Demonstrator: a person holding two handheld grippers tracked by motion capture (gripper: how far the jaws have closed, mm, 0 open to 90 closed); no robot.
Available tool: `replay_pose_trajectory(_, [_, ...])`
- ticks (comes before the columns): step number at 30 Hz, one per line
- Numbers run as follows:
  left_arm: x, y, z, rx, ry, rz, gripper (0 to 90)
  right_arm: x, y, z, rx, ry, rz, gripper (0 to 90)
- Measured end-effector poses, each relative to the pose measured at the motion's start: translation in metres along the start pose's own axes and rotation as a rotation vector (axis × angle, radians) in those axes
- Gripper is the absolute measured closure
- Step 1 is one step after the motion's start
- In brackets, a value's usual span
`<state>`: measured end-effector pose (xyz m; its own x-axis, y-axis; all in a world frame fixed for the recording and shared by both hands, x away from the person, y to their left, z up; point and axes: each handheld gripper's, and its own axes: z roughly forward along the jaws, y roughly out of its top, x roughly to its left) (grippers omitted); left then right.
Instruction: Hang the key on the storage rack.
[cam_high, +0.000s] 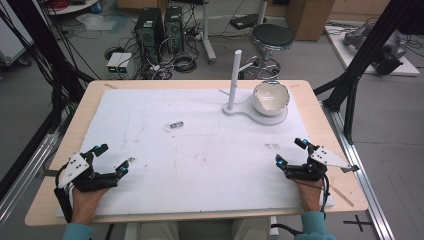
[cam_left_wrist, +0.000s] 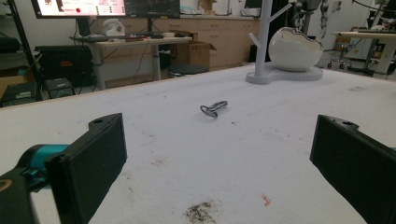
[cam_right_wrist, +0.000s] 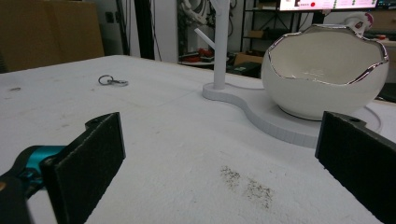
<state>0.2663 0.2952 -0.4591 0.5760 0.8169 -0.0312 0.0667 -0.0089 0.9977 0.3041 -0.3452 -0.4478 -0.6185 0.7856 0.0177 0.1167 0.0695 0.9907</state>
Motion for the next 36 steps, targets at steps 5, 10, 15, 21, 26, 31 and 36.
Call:
replay_pose_trajectory(5, [0.000, 0.000, 0.000, -0.002, 0.002, -0.002, 4.3, 0.000, 0.000, 0.000, 0.000, -0.001, -0.001, 0.7])
replay_pose_trajectory(10, [0.000, 0.000, 0.000, -0.003, 0.000, -0.006, 4.3, 0.000, 0.000, 0.000, -0.001, -0.003, -0.008, 0.7])
replay_pose_trajectory(15, [0.001, 0.000, 0.000, -0.002, 0.006, -0.006, 4.3, 0.000, 0.000, 0.000, 0.000, -0.003, -0.001, 0.7])
replay_pose_trajectory(21, [0.001, 0.001, 0.002, 0.008, 0.011, -0.020, 4.3, 0.000, 0.000, 0.000, -0.002, -0.003, -0.001, 0.7])
replay_pose_trajectory(26, [0.004, 0.017, 0.009, 0.030, -0.008, -0.013, 4.3, 0.000, 0.000, -0.001, -0.002, -0.002, -0.003, 0.7])
replay_pose_trajectory(31, [0.008, 0.041, 0.019, 0.053, -0.029, 0.016, 4.3, 0.000, 0.000, -0.001, -0.002, 0.000, -0.001, 0.7])
replay_pose_trajectory(36, [0.016, 0.083, 0.046, 0.143, -0.072, 0.073, 4.3, 0.001, 0.000, -0.001, -0.002, -0.004, -0.004, 0.7])
